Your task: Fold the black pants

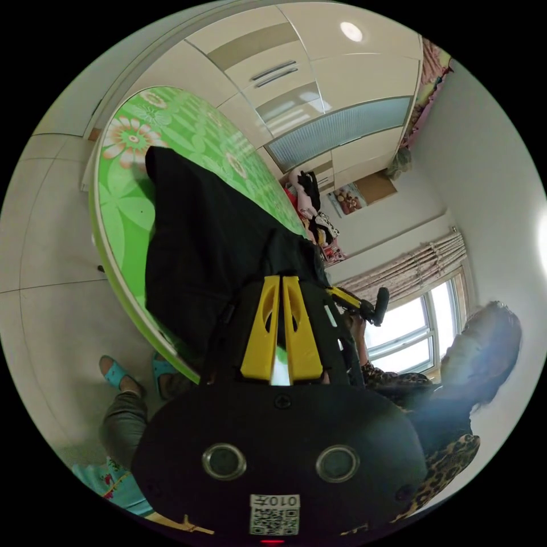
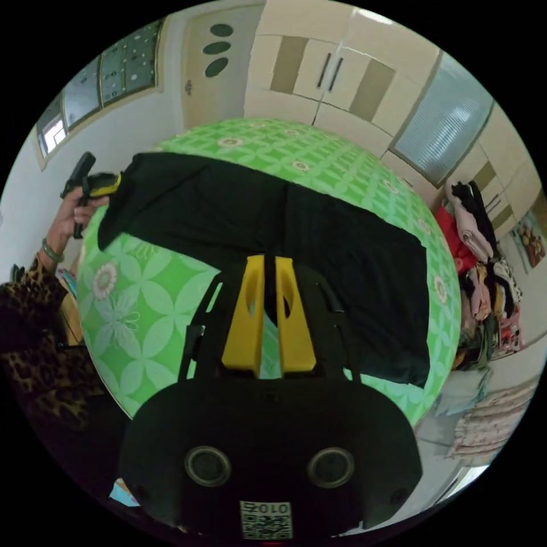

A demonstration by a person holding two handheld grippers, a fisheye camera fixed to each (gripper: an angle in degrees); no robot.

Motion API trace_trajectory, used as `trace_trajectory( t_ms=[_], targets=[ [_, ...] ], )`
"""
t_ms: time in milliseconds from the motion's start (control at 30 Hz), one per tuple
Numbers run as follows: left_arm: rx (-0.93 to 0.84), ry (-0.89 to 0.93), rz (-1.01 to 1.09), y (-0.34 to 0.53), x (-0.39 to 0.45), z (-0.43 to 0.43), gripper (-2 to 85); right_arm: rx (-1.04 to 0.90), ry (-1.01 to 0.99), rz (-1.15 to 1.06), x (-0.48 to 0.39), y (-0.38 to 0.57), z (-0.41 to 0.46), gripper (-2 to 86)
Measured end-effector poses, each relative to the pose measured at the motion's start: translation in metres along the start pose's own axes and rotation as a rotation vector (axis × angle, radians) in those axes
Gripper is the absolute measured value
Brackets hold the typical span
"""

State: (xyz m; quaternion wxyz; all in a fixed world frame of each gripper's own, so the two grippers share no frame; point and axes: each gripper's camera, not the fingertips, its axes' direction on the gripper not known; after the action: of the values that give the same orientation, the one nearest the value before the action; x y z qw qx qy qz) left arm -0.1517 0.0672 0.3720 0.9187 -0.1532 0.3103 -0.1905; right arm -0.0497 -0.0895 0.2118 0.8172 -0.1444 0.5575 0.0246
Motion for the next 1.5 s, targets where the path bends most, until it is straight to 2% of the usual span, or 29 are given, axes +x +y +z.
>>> trace_trajectory(
  t_ms=[67,133,267,333,400,467,567,633,767,933,1067,1200,1367,1433,1500],
  targets=[
    [0.002,-0.002,-0.003,-0.005,0.003,0.004,-0.2,-0.047,-0.151,-0.032,0.028,-0.003,-0.011,3.6],
    [-0.012,-0.022,-0.004,-0.013,0.009,0.012,-0.1,-0.030,-0.199,0.016,0.054,0.000,-0.018,3.2],
    [-0.029,-0.109,-0.038,-0.025,0.024,0.023,-0.1,-0.041,-0.431,0.089,0.091,0.013,-0.002,3.1],
    [-0.016,0.011,0.110,-0.033,0.068,0.037,0.0,-0.012,-0.546,0.122,0.108,0.019,-0.001,3.4],
    [-0.062,0.048,0.247,-0.045,0.115,0.058,0.1,-0.040,-0.643,0.102,0.122,0.022,0.004,3.8],
    [-0.156,0.042,0.334,-0.062,0.152,0.095,0.2,-0.048,-0.629,0.084,0.119,0.022,0.009,3.9],
    [-0.375,0.035,0.389,-0.102,0.184,0.176,1.1,-0.027,-0.487,0.050,0.104,0.024,0.005,3.2],
    [-0.495,-0.058,0.368,-0.139,0.192,0.231,3.0,0.015,-0.415,0.027,0.098,0.029,-0.007,3.0],
    [-0.495,-0.080,0.174,-0.179,0.182,0.271,6.8,0.045,-0.323,-0.032,0.091,0.038,-0.023,2.7],
    [-0.555,-0.104,0.004,-0.198,0.168,0.316,9.9,0.063,-0.351,-0.044,0.095,0.040,-0.020,2.7],
    [-0.575,-0.151,0.019,-0.212,0.176,0.338,8.9,0.071,-0.341,-0.069,0.096,0.039,-0.024,3.0],
    [-0.628,-0.271,0.141,-0.223,0.194,0.362,2.6,0.032,-0.303,-0.092,0.093,0.036,-0.030,3.9],
    [-0.557,-0.169,0.205,-0.228,0.216,0.352,0.0,0.229,-0.342,0.056,0.128,0.041,-0.070,7.4],
    [-0.551,-0.138,0.202,-0.232,0.220,0.351,-0.2,0.217,-0.343,0.078,0.133,0.028,-0.076,8.4],
    [-0.545,-0.111,0.209,-0.233,0.225,0.352,-0.3,0.142,-0.233,0.055,0.119,0.002,-0.070,9.8]
  ],
)
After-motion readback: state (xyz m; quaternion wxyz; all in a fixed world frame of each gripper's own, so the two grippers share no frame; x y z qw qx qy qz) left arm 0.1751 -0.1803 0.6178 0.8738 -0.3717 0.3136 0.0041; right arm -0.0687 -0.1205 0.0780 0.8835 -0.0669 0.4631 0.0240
